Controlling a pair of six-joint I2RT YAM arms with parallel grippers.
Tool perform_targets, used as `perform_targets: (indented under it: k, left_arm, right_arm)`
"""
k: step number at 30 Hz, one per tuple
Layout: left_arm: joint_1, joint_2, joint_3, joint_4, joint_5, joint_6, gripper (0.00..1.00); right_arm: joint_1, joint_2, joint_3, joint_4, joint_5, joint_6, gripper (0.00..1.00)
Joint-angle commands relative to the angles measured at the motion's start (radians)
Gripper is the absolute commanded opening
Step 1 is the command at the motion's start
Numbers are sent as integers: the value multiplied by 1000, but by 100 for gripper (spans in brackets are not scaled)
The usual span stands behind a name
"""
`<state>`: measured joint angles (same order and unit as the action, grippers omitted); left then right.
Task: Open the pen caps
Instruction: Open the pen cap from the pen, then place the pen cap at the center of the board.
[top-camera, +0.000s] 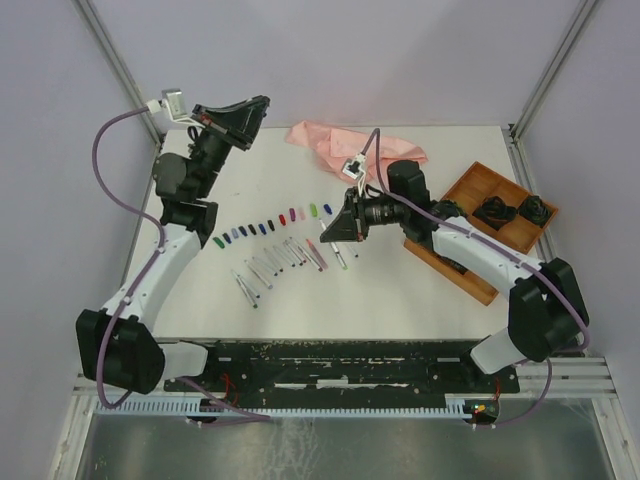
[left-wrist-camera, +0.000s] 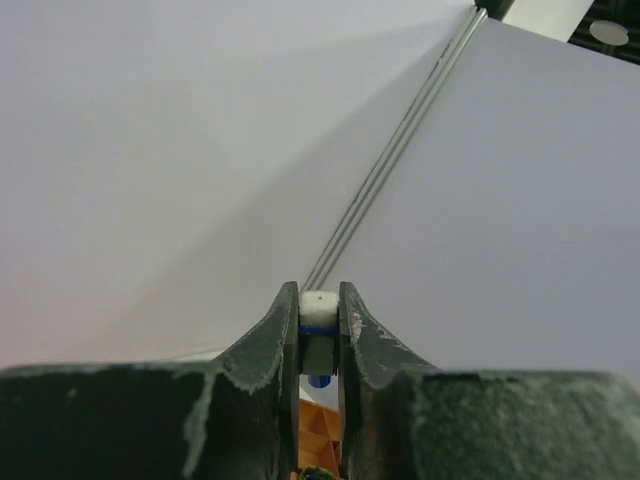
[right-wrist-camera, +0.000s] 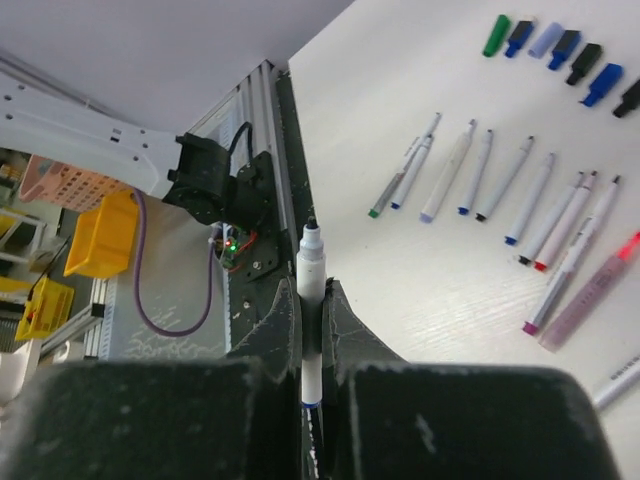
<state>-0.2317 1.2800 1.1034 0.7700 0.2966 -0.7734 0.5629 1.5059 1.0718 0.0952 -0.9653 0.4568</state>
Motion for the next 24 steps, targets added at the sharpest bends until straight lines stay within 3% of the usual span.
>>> perform_targets:
  k: [1, 5, 10, 17, 24]
  left_arm:
    - [-11, 53, -45, 1, 20, -70, 3]
    - [-68, 106, -108, -127, -61, -57, 3]
    - [-213, 247, -36, -419, -248, 18, 3]
    - [-361, 518, 191, -761, -472, 2, 3]
    - [-422, 753, 489, -1017, -601, 1, 3]
  right_arm:
    - [-53, -40, 97, -224, 105, -213, 0]
    - [-133, -44, 137, -351, 185, -324, 0]
    - [-198, -20, 155, -390, 220, -349, 0]
    - [-235, 10, 172, -411, 246, -356, 0]
    - [-249, 23, 181, -418, 248, -347, 0]
